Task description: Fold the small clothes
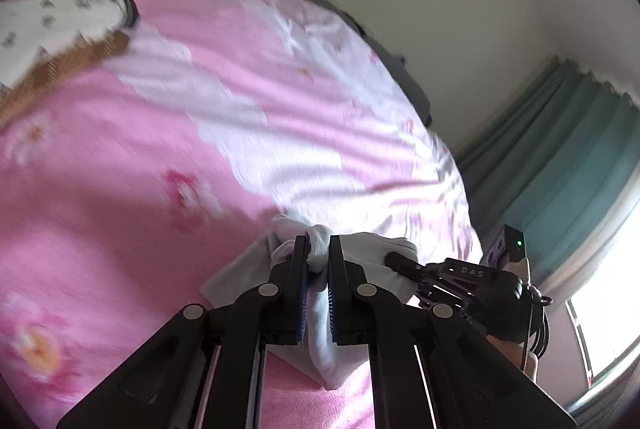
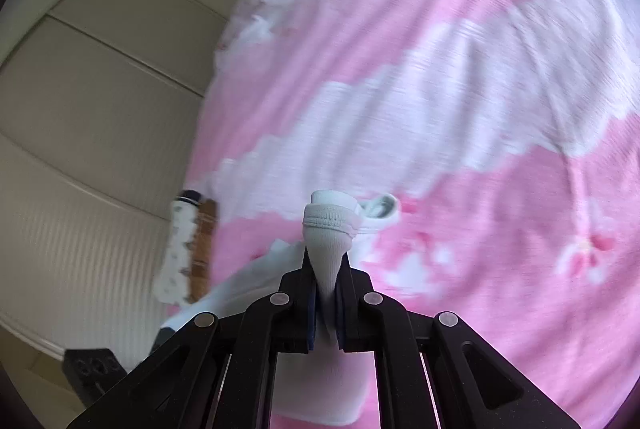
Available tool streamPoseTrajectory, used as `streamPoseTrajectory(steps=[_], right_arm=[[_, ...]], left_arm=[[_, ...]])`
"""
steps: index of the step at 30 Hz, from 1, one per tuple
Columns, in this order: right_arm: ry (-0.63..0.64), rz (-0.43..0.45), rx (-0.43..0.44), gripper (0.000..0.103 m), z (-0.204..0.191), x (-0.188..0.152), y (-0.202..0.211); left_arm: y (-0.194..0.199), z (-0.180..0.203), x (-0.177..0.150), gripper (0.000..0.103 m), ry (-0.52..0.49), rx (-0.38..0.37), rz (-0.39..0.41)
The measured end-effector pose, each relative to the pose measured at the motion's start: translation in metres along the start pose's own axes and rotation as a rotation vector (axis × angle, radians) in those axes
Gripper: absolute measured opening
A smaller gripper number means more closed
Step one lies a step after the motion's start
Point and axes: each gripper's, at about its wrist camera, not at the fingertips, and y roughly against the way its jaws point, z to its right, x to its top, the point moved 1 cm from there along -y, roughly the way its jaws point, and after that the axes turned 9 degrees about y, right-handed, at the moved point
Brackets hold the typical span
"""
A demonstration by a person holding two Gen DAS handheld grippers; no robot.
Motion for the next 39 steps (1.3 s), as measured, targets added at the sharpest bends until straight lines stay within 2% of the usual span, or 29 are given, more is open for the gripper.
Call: streamPoseTrajectory(steps=[2, 5, 6, 7, 8, 12, 14, 17, 19, 21, 27, 31, 34, 36, 37, 39], right_arm=[[0.003, -0.017, -0.018, 0.009, 0.014, -0.004, -0.005], [0.001, -0.042, -0.072, 0.016, 0.029, -0.012, -0.006], [0.005, -0.048, -0.094, 0.028, 0.031, -0.012, -0.007], [0.028, -0.049, -0.151, 0.041, 0.031, -0.015, -0.002], [0.054, -0.037, -0.183, 0.043, 0.029, -0.018, 0.003], [0.206, 0.048, -0.29, 0.043, 0.003, -0.044, 0.035], [0.289, 0.083, -0.295, 0.043, -0.02, -0.06, 0.045], [0.455, 0.123, -0.308, 0.052, -0.064, -0.093, 0.051], [0.562, 0.144, -0.309, 0.053, -0.094, -0.115, 0.046], [0.623, 0.155, -0.306, 0.053, -0.115, -0.127, 0.036], [0.757, 0.154, -0.362, 0.053, -0.156, -0.155, -0.005], [0.861, 0.17, -0.468, 0.053, -0.177, -0.174, -0.032], [0.915, 0.167, -0.555, 0.053, -0.187, -0.18, -0.055], [0.947, 0.166, -0.634, 0.051, -0.19, -0.181, -0.071], [0.946, 0.164, -0.651, 0.046, -0.19, -0.179, -0.075], [0.909, 0.14, -0.671, 0.005, -0.186, -0.169, -0.082]], left_arm=[[-0.012, 0.001, -0.009, 0.01, -0.015, 0.006, -0.018], [-0.017, -0.004, -0.014, 0.01, -0.017, 0.014, -0.028], [-0.016, -0.006, -0.015, 0.01, -0.017, 0.017, -0.03], [-0.016, -0.01, -0.017, 0.01, -0.021, 0.026, -0.034], [-0.016, -0.012, -0.018, 0.01, -0.024, 0.034, -0.037], [-0.016, -0.031, -0.024, 0.013, 0.0, 0.051, -0.064], [-0.017, -0.04, -0.027, 0.02, 0.013, 0.053, -0.078], [-0.014, -0.046, -0.028, 0.03, 0.023, 0.051, -0.097], [-0.006, -0.049, -0.028, 0.042, 0.016, 0.053, -0.102], [0.003, -0.051, -0.027, 0.047, 0.001, 0.062, -0.104], [0.035, -0.066, -0.011, 0.048, -0.066, 0.144, -0.103], [0.056, -0.087, 0.007, 0.048, -0.085, 0.222, -0.069], [0.063, -0.104, 0.016, 0.048, -0.067, 0.242, -0.059], [0.065, -0.115, 0.019, 0.048, -0.051, 0.251, -0.059], [0.065, -0.118, 0.019, 0.048, -0.041, 0.25, -0.061], [0.061, -0.122, 0.019, 0.048, -0.024, 0.242, -0.073]])
